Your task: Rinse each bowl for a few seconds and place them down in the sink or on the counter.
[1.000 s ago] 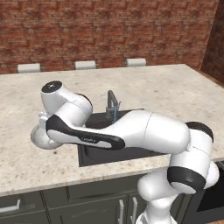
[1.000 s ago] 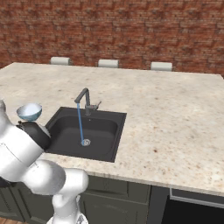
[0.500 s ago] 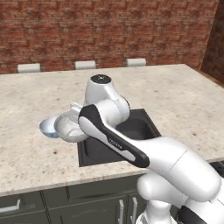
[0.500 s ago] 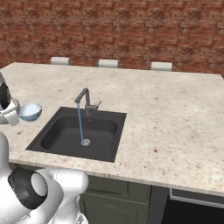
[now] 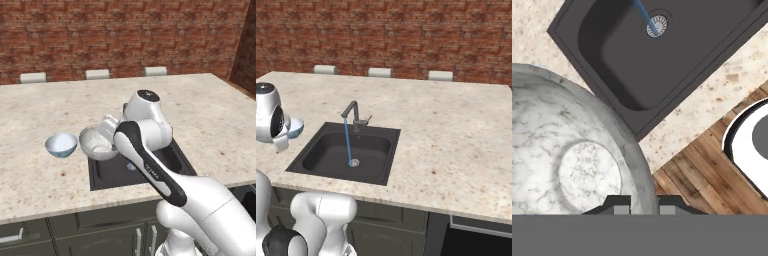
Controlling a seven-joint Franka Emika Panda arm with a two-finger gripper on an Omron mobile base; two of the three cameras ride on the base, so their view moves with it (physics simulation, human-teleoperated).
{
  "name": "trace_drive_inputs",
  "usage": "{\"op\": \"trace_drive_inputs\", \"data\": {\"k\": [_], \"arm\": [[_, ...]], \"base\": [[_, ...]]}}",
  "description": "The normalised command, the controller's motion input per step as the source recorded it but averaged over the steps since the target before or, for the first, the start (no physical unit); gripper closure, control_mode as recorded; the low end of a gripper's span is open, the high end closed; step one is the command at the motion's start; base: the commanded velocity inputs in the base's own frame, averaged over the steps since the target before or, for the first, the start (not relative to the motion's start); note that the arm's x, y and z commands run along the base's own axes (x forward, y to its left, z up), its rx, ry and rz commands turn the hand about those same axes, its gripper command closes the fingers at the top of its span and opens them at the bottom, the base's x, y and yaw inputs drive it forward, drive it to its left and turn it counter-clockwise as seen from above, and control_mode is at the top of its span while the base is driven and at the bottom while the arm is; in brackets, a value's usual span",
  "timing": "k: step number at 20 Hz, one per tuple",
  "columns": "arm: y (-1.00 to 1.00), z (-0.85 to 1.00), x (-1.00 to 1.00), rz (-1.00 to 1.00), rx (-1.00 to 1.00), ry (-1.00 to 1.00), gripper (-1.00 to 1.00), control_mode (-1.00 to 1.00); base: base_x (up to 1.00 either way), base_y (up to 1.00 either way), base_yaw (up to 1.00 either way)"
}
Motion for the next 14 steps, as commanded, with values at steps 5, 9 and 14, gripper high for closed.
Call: {"op": "trace_drive_inputs", "data": {"k": [5, 9, 14], "arm": [[-0.11, 0.00, -0.09, -0.24, 0.01, 0.02, 1.00, -1.00], [-0.05, 0.00, 0.00, -0.40, 0.00, 0.09, 1.00, -1.00], [-0.14, 0.02, 0.00, -0.36, 0.00, 0.06, 1.00, -1.00]], "base": [[0.00, 0.00, 0.00], [0.00, 0.00, 0.00], [0.00, 0.00, 0.00]]}}
